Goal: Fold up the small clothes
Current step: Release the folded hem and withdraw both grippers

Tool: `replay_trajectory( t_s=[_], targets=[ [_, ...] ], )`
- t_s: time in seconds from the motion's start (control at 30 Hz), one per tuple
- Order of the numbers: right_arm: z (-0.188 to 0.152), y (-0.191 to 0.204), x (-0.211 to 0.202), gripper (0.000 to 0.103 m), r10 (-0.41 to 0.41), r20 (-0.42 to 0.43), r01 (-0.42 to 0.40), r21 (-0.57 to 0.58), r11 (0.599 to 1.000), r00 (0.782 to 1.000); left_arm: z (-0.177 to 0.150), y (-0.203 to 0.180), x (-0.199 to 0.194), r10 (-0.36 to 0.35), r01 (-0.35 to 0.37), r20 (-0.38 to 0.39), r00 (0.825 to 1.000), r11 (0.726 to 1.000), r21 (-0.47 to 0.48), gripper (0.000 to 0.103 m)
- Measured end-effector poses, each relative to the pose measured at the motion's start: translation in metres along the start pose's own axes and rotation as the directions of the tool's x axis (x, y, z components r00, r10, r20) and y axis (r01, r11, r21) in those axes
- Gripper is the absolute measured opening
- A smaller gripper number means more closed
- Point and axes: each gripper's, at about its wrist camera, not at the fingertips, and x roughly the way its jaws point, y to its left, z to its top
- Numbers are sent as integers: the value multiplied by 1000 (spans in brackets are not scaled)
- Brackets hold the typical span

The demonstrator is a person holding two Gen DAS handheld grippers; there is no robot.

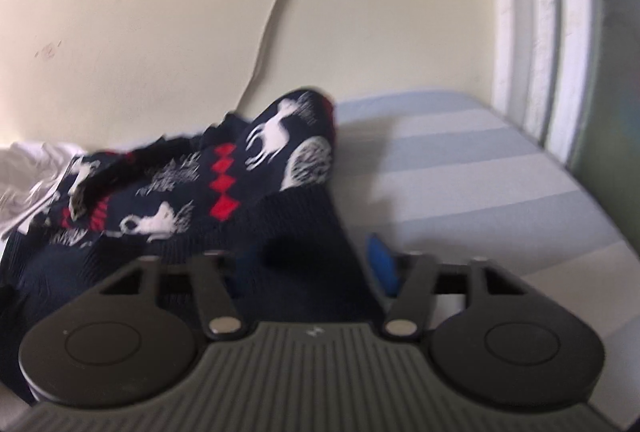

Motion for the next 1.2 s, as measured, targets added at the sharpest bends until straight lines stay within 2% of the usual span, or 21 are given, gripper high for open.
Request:
replay_trajectory(
  t_s=[0.07,0.1,0.17,0.23,0.3,0.37,0.4,0.5,0.63,0.7,0.87,1.0,1.1,1.2],
  targets=[
    [-4,1,-2,19,-40,44,40,3,999,998,0,0,0,0,0,1,1000,1000,2,58],
    [-7,-6,-3,19,-61,57,58,56,997,997,0,-1,0,4,-4,2,1000,1000,5,58],
    [-13,-21,-4,23,-51,63,40,168,985,997,0,-1,1,11,-12,3,1000,1000,9,60],
    [-14,-21,-9,39,-72,66,58,190,980,995,0,1,2,15,-15,0,1000,1000,0,64],
    [-17,-18,-16,48,-77,70,61,199,978,995,0,2,2,10,-10,0,1000,1000,-5,65],
    [-24,-22,-25,51,-63,84,41,234,971,995,-1,2,2,17,-17,0,1000,1000,-2,66],
    [-29,-26,-31,54,-49,93,23,266,964,994,-1,1,2,27,-27,-2,1000,1000,-3,71],
    [-43,-41,-48,61,-14,133,-38,380,924,991,-1,3,3,43,-44,-10,999,999,-14,79],
    [-56,-63,-59,62,29,177,-117,512,851,984,-1,2,3,60,-60,-12,998,998,-16,83],
    [-57,-68,-59,62,38,193,-138,539,831,981,-1,3,3,66,-66,-15,998,998,-21,86],
    [-52,-59,-59,62,9,181,-101,506,857,983,-1,3,3,74,-75,-16,997,997,-24,88],
    [-53,-48,-65,63,6,228,-107,432,895,974,-1,3,3,75,-76,-16,997,997,-25,88],
    [-53,-28,-70,64,-3,258,-82,319,944,966,-1,4,3,74,-75,-16,997,997,-24,89],
    [-53,3,-71,65,-2,271,-31,119,992,963,-2,3,3,74,-74,-16,997,997,-25,89]
  ],
)
